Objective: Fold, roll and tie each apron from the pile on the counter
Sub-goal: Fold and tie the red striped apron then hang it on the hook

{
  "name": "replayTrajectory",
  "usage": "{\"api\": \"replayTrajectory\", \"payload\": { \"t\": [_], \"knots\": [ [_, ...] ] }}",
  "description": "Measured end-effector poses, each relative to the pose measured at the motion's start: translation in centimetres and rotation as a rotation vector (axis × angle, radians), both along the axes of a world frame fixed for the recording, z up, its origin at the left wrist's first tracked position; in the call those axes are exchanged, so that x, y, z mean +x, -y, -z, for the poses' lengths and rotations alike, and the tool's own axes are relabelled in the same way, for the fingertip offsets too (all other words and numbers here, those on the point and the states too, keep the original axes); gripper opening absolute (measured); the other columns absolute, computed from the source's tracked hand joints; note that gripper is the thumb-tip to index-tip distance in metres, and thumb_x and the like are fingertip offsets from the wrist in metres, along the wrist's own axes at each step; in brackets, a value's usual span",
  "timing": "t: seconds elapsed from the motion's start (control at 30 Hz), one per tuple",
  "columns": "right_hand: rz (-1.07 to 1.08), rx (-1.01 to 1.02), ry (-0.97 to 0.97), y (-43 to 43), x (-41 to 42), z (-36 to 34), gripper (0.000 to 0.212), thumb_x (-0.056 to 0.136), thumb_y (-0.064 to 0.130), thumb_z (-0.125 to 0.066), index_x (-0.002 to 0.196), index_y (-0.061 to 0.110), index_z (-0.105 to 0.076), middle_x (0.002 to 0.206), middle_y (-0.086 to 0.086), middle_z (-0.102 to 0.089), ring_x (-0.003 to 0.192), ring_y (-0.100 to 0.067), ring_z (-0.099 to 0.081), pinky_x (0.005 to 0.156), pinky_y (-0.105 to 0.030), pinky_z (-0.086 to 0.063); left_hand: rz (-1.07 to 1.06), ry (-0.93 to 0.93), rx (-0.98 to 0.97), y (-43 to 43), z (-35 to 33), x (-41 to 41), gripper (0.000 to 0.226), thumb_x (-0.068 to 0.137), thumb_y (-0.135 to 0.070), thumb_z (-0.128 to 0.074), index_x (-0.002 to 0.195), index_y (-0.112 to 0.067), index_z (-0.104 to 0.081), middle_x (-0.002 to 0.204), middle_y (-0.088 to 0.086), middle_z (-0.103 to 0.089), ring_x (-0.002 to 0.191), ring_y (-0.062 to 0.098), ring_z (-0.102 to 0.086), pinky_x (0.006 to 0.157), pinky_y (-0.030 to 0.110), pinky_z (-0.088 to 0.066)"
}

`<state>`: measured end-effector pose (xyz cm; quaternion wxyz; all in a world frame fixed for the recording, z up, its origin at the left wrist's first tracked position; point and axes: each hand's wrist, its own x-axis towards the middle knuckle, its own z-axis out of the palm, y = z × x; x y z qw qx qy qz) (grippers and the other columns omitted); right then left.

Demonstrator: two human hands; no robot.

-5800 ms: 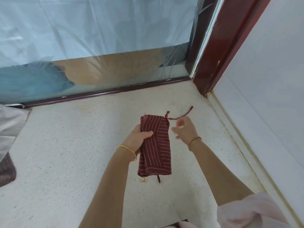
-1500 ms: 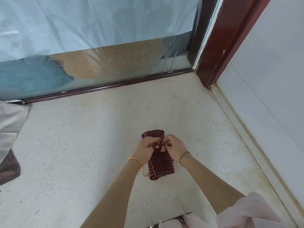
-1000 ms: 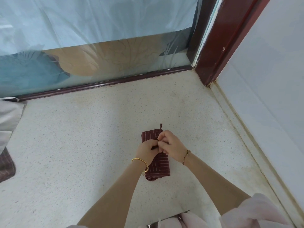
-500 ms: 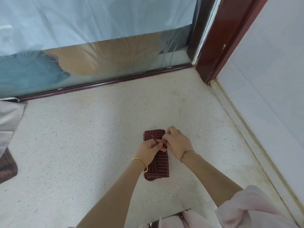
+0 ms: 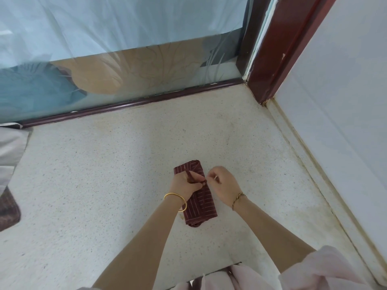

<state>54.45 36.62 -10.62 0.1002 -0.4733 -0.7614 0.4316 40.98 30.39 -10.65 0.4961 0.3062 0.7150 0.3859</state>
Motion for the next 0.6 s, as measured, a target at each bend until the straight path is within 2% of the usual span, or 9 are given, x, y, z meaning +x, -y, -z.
{"api": "replayTrajectory", "payload": {
  "t": [0.03, 0.1, 0.2, 0.27, 0.33, 0.4, 0.5, 0.57, 0.6],
  "knots": [
    [0.031, -0.028, -0.065, -0.1, 0.0, -0.1, 0.014, 0.093, 0.011, -0.048, 0.088, 0.019, -0.058, 0.088, 0.008, -0.056, 0.08, -0.006, -0.053, 0.071, -0.016, -0.042, 0.062, -0.076, -0.003, -0.1, 0.1, 0.0, 0.025, 0.076, 0.004, -0.068, 0.08, -0.021, -0.07, 0.082, -0.006, -0.072, 0.084, 0.01, -0.067, 0.086, 0.026, -0.053],
    [0.011, -0.133, -0.121, -0.3, -0.1, -0.1, 0.023, 0.094, 0.005, -0.042, 0.098, 0.018, -0.06, 0.097, 0.005, -0.062, 0.09, -0.009, -0.058, 0.079, -0.017, -0.046, 0.194, -0.335, -0.026, -0.1, 0.0, 0.1, 0.023, 0.077, -0.007, -0.068, 0.079, -0.03, -0.067, 0.083, -0.016, -0.069, 0.085, 0.005, -0.064, 0.087, 0.024, -0.048],
    [-0.038, -0.242, -0.024, -0.6, -0.5, 0.0, 0.029, 0.097, 0.007, -0.037, 0.088, 0.024, -0.059, 0.088, 0.004, -0.061, 0.079, -0.009, -0.056, 0.063, -0.014, -0.042, 0.338, -0.62, 0.08, 0.2, 0.1, 0.7, 0.021, 0.08, -0.005, -0.06, 0.087, -0.024, -0.066, 0.089, -0.014, -0.065, 0.086, 0.008, -0.059, 0.083, 0.026, -0.047],
    [-0.077, -0.272, 0.007, -0.7, -0.8, -0.1, 0.031, 0.095, 0.006, -0.039, 0.077, 0.021, -0.059, 0.075, 0.006, -0.055, 0.066, -0.006, -0.047, 0.056, -0.011, -0.034, 0.416, -0.771, 0.248, 0.5, 0.5, 0.9, 0.024, 0.073, 0.005, -0.059, 0.083, -0.016, -0.063, 0.084, -0.005, -0.063, 0.082, 0.017, -0.06, 0.069, 0.035, -0.053],
    [-0.106, -0.323, 0.022, -0.9, -1.1, 0.0, 0.024, 0.091, 0.003, -0.042, 0.083, 0.007, -0.064, 0.076, -0.001, -0.055, 0.067, -0.01, -0.045, 0.058, -0.016, -0.035, 0.437, -0.914, 0.387, 0.7, 1.1, 1.0, 0.031, 0.057, 0.012, -0.067, 0.074, -0.013, -0.058, 0.073, -0.001, -0.058, 0.068, 0.021, -0.058, 0.048, 0.03, -0.05],
    [-0.119, -0.393, 0.029, -0.8, -1.0, -0.1, 0.023, 0.088, 0.0, -0.042, 0.088, 0.005, -0.065, 0.078, -0.002, -0.057, 0.07, -0.012, -0.048, 0.062, -0.021, -0.039, 0.468, -0.965, 0.409, 1.0, 1.2, 1.0, 0.043, 0.049, 0.014, -0.071, 0.076, -0.014, -0.052, 0.072, 0.0, -0.054, 0.063, 0.019, -0.055, 0.039, 0.022, -0.04],
    [-0.116, -0.488, -0.026, -0.8, -0.5, -0.1, 0.031, 0.087, -0.001, -0.046, 0.076, 0.023, -0.061, 0.075, 0.007, -0.058, 0.071, -0.008, -0.053, 0.065, -0.02, -0.044, 0.434, -0.962, 0.471, 1.4, 1.8, 0.9, 0.047, 0.053, 0.013, -0.069, 0.084, -0.014, -0.046, 0.081, 0.004, -0.053, 0.065, 0.019, -0.054, 0.041, 0.02, -0.035],
    [-0.109, -0.476, -0.042, -0.9, -0.3, 0.0, 0.027, 0.09, 0.002, -0.051, 0.08, 0.025, -0.063, 0.078, 0.009, -0.06, 0.072, -0.006, -0.056, 0.065, -0.017, -0.047, 0.389, -0.989, 0.485, 1.7, 2.1, 0.7, 0.035, 0.06, 0.007, -0.069, 0.082, -0.013, -0.052, 0.08, 0.004, -0.055, 0.065, 0.02, -0.056, 0.05, 0.025, -0.041],
    [-0.109, -0.461, -0.042, -1.0, -0.2, 0.1, 0.021, 0.09, 0.004, -0.054, 0.085, 0.023, -0.064, 0.079, 0.009, -0.061, 0.073, -0.005, -0.057, 0.065, -0.016, -0.048, 0.376, -1.017, 0.474, 1.8, 2.3, 0.6, 0.022, 0.068, -0.001, -0.066, 0.081, -0.014, -0.054, 0.08, 0.002, -0.055, 0.066, 0.02, -0.057, 0.057, 0.026, -0.043]
  ]
}}
